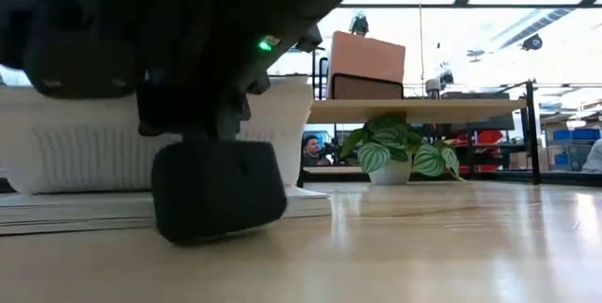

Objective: Stock shelves
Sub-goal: Put the black book into the black desk organizer on the shelf

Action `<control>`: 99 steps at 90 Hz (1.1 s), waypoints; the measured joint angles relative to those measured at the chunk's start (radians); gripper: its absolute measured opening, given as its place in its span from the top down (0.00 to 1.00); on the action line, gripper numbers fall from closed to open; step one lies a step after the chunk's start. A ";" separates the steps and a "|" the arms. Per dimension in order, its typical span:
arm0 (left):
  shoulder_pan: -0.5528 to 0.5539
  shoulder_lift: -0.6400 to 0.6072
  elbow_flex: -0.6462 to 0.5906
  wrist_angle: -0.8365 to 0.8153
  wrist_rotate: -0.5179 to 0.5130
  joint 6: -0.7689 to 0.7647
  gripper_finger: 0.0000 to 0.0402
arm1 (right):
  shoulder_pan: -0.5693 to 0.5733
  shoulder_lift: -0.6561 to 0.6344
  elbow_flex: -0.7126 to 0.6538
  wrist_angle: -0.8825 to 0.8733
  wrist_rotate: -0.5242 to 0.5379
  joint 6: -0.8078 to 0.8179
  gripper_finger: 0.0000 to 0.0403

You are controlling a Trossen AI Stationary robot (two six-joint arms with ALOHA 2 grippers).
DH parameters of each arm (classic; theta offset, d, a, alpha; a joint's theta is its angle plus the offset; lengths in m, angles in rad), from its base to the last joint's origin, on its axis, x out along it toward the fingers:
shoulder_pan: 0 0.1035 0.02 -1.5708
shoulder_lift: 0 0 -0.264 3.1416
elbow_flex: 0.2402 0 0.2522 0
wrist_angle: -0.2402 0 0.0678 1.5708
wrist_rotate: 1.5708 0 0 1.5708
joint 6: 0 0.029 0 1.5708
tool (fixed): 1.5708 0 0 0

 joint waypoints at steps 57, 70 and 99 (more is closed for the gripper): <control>0.002 0.056 -0.007 0.039 0.135 -0.017 0.32 | 0.013 -0.010 0.091 0.036 0.257 -0.280 1.00; 0.001 0.055 0.002 0.097 0.174 -0.044 0.32 | 0.017 -0.010 0.102 0.037 0.258 -0.282 1.00; -0.053 0.051 0.002 0.222 0.211 -0.177 0.32 | 0.018 -0.012 0.090 -0.053 0.256 -0.174 1.00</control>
